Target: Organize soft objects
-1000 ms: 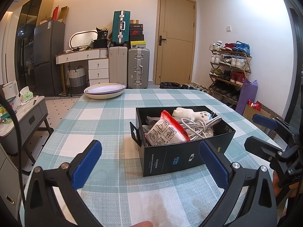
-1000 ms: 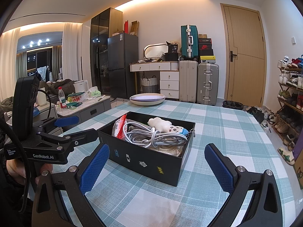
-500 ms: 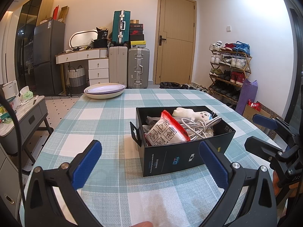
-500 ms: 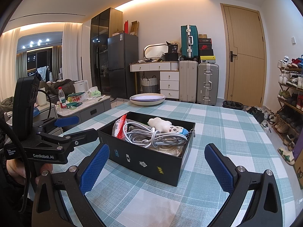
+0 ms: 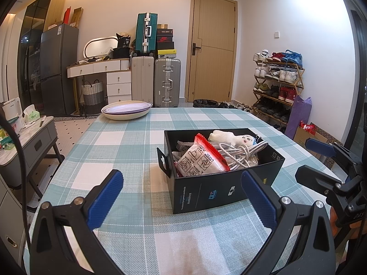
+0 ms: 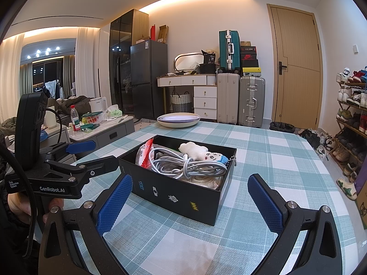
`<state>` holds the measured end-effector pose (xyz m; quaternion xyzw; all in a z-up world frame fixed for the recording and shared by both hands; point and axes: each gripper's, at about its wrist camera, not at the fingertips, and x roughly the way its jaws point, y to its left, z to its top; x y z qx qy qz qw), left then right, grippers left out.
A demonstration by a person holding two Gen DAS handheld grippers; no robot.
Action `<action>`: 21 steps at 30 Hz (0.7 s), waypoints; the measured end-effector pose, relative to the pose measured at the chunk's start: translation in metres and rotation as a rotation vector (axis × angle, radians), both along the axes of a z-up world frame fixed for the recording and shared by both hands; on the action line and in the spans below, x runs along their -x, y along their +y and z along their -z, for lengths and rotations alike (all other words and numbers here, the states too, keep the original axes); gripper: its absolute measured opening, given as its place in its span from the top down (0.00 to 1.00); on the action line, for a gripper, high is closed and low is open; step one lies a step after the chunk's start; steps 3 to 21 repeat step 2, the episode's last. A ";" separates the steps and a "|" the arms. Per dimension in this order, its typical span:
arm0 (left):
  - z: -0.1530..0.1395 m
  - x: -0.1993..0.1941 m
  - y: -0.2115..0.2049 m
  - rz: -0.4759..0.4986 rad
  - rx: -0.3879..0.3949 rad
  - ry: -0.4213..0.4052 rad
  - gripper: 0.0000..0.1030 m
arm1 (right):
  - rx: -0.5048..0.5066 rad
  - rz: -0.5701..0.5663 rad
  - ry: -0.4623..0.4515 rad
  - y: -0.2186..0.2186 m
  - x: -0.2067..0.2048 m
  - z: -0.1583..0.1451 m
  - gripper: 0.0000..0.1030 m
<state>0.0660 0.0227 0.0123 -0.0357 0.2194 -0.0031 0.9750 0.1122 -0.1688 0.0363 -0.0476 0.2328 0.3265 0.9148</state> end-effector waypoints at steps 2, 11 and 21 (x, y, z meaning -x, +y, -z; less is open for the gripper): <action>0.000 -0.001 -0.001 0.001 -0.001 0.000 0.00 | 0.000 0.000 -0.001 0.000 0.000 0.000 0.01; 0.000 -0.001 -0.001 0.001 -0.001 0.000 0.00 | 0.000 0.000 -0.001 0.000 0.000 0.000 0.01; 0.000 -0.001 -0.001 0.001 -0.001 0.000 0.00 | 0.000 0.000 -0.001 0.000 0.000 0.000 0.01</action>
